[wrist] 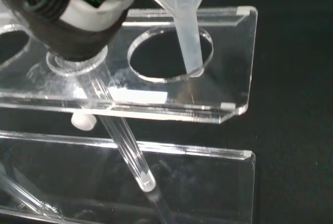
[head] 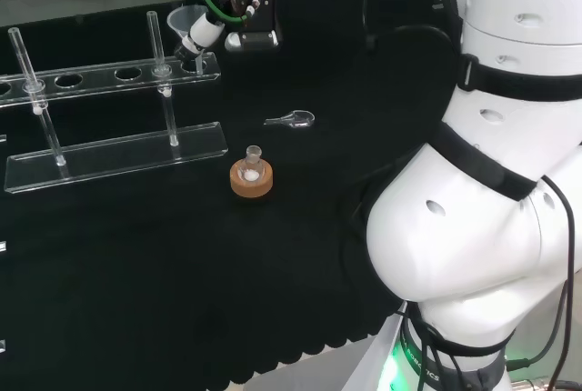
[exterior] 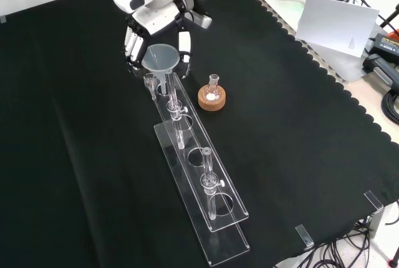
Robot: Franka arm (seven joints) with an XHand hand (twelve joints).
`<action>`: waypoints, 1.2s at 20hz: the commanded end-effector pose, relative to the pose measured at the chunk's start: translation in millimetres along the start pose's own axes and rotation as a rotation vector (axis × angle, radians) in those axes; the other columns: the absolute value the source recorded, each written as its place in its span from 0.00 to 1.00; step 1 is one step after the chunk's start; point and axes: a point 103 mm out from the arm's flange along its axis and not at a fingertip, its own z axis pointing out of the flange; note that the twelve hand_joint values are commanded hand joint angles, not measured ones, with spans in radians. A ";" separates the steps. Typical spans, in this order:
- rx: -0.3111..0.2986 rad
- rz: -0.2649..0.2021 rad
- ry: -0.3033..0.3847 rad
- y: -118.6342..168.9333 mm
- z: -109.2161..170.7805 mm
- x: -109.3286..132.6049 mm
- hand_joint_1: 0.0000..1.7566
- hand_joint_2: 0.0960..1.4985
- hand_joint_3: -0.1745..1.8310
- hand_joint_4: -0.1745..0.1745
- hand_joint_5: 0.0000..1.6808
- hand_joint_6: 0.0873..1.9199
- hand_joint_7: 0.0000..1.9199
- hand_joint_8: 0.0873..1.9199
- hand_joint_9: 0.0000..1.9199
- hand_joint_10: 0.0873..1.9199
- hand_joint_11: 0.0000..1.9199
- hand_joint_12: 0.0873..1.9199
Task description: Put the funnel back on the funnel stand.
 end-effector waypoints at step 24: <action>0.089 -0.019 -0.072 -26.5 3.6 -1.8 0.40 0.55 0.00 0.37 0.13 0.00 0.00 0.17 0.05 0.39 0.07 0.75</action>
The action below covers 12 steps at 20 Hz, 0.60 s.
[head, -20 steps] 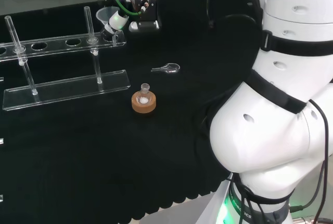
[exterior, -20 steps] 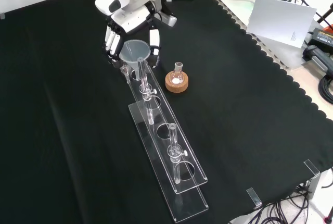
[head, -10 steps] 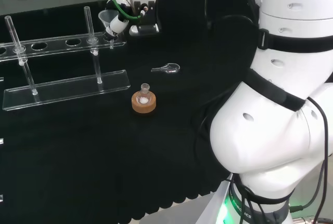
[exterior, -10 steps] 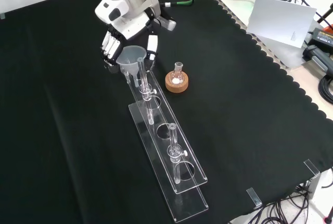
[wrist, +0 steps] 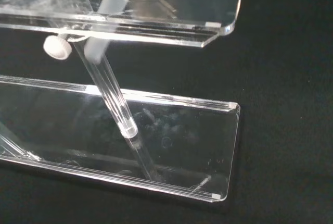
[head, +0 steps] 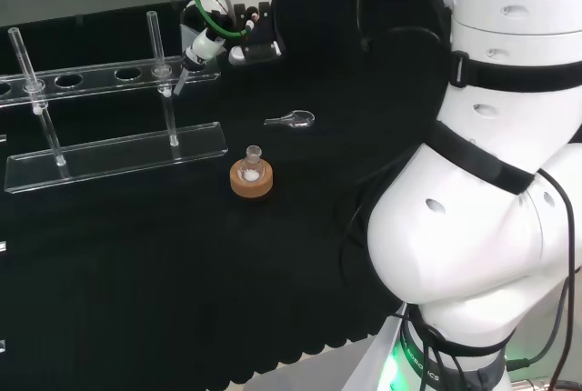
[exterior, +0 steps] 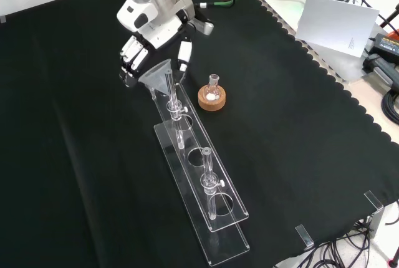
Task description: Put the funnel back on the funnel stand.
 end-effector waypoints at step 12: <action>-0.108 0.009 -0.027 -88.9 -60.1 15.4 0.34 0.51 0.01 0.37 0.09 0.00 0.00 0.09 0.00 0.42 0.04 0.77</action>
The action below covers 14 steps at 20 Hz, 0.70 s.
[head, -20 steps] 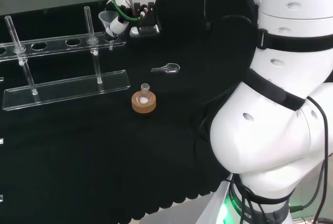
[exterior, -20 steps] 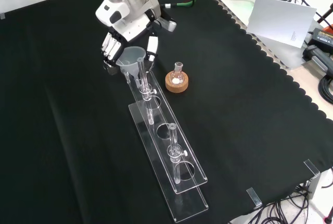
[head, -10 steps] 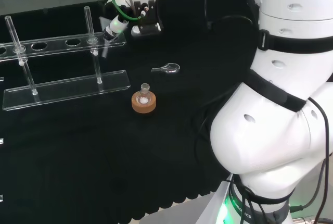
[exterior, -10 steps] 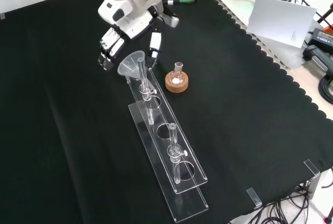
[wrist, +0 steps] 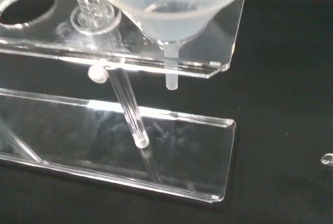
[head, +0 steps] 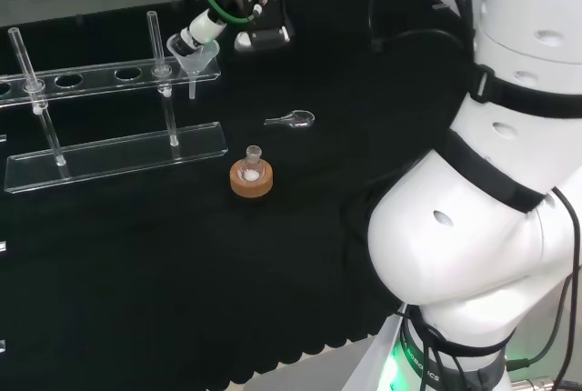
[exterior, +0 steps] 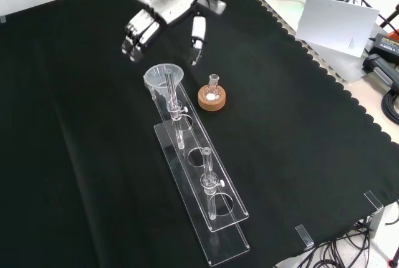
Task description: Put the funnel back on the funnel stand.
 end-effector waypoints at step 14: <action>-0.081 0.114 -0.043 -94.6 -42.5 -18.5 0.38 0.54 0.03 0.36 0.11 0.00 0.00 0.23 0.07 0.40 0.06 0.76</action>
